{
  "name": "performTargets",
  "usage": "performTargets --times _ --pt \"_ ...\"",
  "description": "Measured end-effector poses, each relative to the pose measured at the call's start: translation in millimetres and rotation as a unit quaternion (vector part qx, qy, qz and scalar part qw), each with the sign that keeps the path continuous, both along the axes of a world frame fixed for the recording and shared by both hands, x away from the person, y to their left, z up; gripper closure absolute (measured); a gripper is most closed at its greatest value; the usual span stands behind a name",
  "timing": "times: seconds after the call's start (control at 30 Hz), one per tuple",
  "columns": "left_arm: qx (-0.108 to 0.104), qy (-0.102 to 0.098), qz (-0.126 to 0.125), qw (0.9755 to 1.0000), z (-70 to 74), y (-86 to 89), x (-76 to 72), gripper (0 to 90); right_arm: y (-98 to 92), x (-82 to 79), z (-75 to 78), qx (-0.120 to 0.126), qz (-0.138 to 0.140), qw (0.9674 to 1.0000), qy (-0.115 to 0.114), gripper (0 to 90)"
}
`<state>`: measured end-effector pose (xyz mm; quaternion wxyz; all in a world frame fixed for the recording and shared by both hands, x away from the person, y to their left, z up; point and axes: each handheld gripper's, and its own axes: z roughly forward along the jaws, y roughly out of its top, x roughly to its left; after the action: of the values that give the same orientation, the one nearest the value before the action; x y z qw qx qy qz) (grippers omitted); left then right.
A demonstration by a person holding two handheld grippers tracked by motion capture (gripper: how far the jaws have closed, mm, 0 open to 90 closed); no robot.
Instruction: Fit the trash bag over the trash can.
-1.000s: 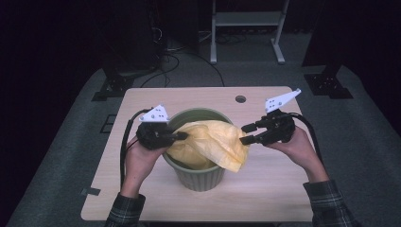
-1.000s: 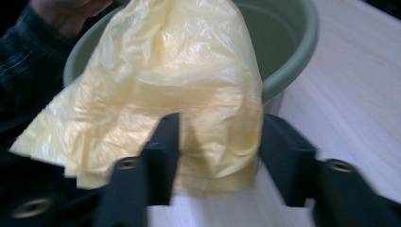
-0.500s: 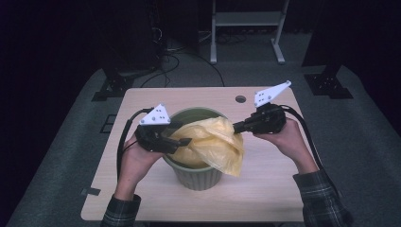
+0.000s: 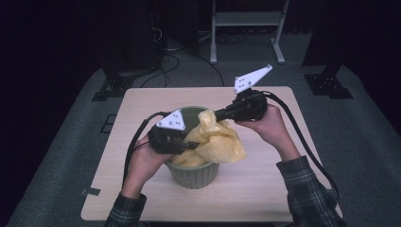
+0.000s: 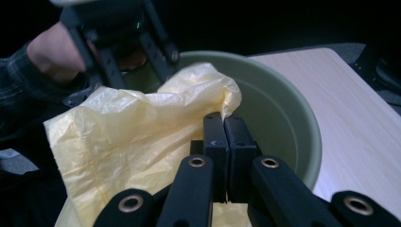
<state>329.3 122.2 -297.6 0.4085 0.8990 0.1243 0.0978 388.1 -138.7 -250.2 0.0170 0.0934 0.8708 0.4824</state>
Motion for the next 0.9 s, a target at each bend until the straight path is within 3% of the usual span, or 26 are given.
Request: performTargets --times 0.1,0.13,0.2,0.3,0.4,0.47,0.53,0.67,0.77,0.8,0.83,0.9 --pt "-0.019 -0.002 0.007 0.9998 -2.2 1.5 -3.2 65.0 18.8 6.9 0.4 -0.011 0.002 0.9999 -0.010 89.2" --pt "-0.036 -0.013 0.025 0.9990 -1.1 6.8 -5.0 49.1 29.5 12.4 -3.8 -0.020 0.000 0.9997 -0.010 89.2" --pt "-0.045 -0.019 0.032 0.9983 0.4 11.7 -6.1 37.1 35.4 16.1 -9.6 -0.018 0.003 0.9998 -0.006 89.2" --pt "-0.071 -0.036 0.042 0.9959 9.3 27.9 -10.3 35.3 38.0 17.7 -14.1 -0.023 0.000 0.9997 -0.009 89.2" --pt "-0.077 -0.054 0.044 0.9946 23.3 35.8 -11.8 36.2 41.8 18.6 -19.2 -0.030 0.004 0.9995 -0.009 89.2" --pt "-0.081 -0.061 0.034 0.9943 31.3 33.9 -10.8 43.7 44.7 18.0 -19.7 -0.025 0.009 0.9996 -0.013 89.2" --pt "-0.072 -0.059 0.020 0.9955 36.1 26.8 -8.8 46.4 45.1 18.0 -19.5 -0.025 0.010 0.9996 -0.013 89.2" --pt "-0.066 -0.059 0.005 0.9960 37.3 11.5 -2.1 52.7 43.9 17.6 -18.9 -0.026 0.013 0.9995 -0.014 89.1" --pt "-0.062 -0.045 -0.008 0.9970 33.6 4.9 3.4 71.2 41.7 16.3 -17.8 -0.030 0.013 0.9994 -0.015 88.7" --pt "-0.062 -0.037 -0.014 0.9973 31.5 3.9 4.8 84.3 40.5 16.2 -17.8 -0.031 0.010 0.9993 -0.017 87.8" --pt "-0.064 -0.027 -0.011 0.9975 29.6 3.5 6.8 89.4 38.5 15.9 -17.3 -0.032 0.006 0.9993 -0.018 83.6" --pt "-0.060 -0.013 0.005 0.9981 24.8 3.6 9.5 89.9 32.3 14.9 -14.9 -0.028 -0.011 0.9994 -0.018 74.1"
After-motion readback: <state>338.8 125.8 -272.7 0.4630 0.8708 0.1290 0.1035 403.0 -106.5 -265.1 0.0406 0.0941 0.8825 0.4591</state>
